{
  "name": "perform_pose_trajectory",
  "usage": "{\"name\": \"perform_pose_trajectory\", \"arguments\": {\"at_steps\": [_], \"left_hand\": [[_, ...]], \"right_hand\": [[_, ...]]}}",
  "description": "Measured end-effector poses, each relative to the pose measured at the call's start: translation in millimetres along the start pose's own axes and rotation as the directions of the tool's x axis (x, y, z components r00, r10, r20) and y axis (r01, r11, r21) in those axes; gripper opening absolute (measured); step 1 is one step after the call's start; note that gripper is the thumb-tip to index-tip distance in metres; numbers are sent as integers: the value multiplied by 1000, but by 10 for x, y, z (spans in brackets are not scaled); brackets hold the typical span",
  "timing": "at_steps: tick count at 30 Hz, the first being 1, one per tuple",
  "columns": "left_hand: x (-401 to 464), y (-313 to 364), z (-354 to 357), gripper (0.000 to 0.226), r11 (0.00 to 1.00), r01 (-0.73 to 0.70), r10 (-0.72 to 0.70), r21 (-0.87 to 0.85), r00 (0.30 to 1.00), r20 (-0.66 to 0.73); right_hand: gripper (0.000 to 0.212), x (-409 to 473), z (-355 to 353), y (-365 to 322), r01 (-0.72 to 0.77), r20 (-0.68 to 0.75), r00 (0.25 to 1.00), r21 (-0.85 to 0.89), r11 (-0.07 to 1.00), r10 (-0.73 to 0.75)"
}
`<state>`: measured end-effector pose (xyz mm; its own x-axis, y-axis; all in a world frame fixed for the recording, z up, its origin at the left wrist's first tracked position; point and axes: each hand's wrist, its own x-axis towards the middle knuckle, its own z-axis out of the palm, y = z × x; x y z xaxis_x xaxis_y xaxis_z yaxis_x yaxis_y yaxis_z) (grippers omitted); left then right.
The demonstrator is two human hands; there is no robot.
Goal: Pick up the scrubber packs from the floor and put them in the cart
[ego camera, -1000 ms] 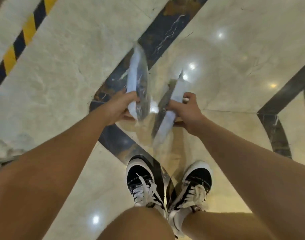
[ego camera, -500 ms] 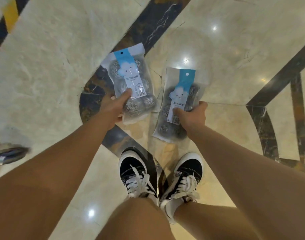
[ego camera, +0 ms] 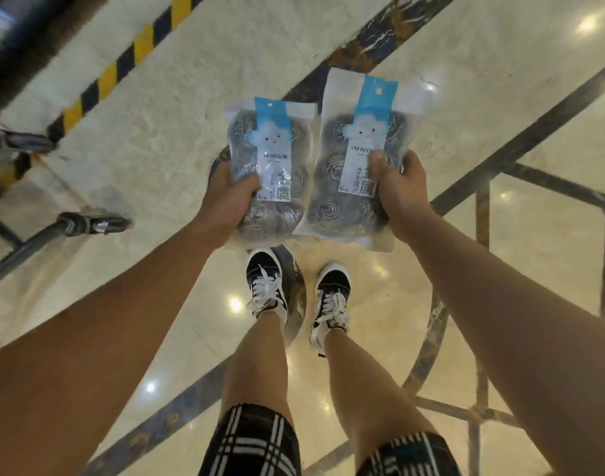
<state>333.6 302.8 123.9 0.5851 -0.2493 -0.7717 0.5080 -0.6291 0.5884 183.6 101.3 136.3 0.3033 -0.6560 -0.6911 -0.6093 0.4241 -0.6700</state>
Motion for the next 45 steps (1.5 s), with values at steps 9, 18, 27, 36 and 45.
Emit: {"name": "perform_pose_trajectory", "arguments": {"at_steps": [9, 18, 27, 36, 45], "left_hand": [[-2528, 1462, -937, 41, 967, -131, 98, -218, 983, -155], [-4611, 1777, -1970, 24, 850, -300, 102, -433, 900, -424], [-5438, 860, -3074, 21, 721, -387, -74, -575, 782, -619], [-5675, -287, -4505, 30, 676, -405, -213, -616, 692, -689], [-5395, -794, -5780, 32, 656, -355, -274, -667, 711, -648]], "right_hand": [[41, -2294, -645, -1830, 207, 176, 968, -144, 968, -181], [36, -3959, -656, -3067, 471, 309, 864, -214, 856, -398], [32, -4978, 836, -3205, 642, 583, 698, -253, 724, -416], [27, -6000, 2529, -2599, 662, 757, 593, -263, 702, -275], [31, -6395, 3788, -2501, 652, 720, 627, -278, 705, -296]]}}
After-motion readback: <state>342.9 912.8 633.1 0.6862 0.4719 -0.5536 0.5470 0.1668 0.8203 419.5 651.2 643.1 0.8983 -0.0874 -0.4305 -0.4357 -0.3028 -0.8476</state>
